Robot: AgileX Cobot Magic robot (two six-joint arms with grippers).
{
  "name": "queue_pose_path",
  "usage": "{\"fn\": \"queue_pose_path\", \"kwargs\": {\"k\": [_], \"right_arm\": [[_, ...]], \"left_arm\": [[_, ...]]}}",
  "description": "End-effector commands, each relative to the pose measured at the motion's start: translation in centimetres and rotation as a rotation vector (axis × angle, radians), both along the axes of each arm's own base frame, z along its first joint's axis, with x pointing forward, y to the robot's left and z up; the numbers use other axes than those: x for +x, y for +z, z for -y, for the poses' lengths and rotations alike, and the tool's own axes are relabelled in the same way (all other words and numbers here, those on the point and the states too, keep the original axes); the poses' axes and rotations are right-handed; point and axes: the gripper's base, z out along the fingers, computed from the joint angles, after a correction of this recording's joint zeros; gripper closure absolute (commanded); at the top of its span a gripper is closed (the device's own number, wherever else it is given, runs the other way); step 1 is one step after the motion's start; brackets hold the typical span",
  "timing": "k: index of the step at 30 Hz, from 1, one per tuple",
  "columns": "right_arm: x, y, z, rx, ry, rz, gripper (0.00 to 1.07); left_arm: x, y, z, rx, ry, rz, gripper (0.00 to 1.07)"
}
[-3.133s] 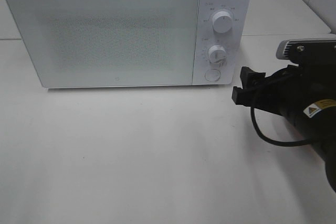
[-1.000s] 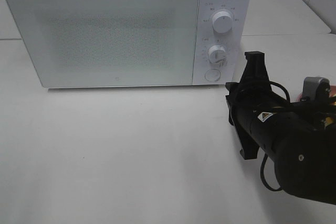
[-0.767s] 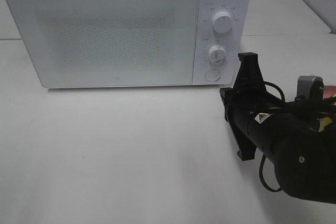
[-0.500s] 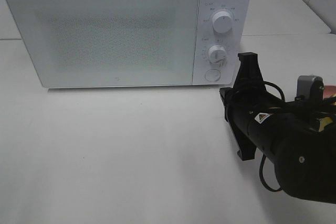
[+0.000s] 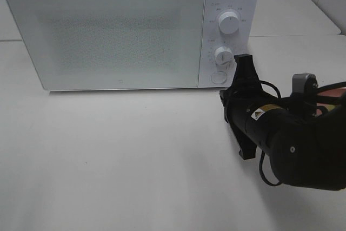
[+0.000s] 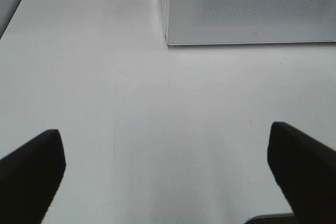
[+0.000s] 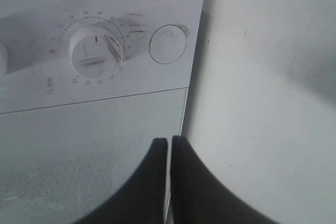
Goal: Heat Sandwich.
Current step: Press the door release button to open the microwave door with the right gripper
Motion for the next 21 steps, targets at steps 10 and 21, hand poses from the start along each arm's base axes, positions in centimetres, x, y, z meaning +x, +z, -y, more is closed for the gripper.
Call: {"fn": "queue_pose_path", "kwargs": {"k": [10,21], "right_arm": [[3.3,-1.2,-0.1,0.016,-0.013,-0.035,1.07],[6.8,-2.0,0.0,0.016,-0.026,-0.048,1.07]], "left_arm": [[-0.3,0.0,0.0,-0.003,-0.009,0.032,0.06],[-0.3,0.0,0.0,-0.003,-0.009,0.032,0.06]]}}
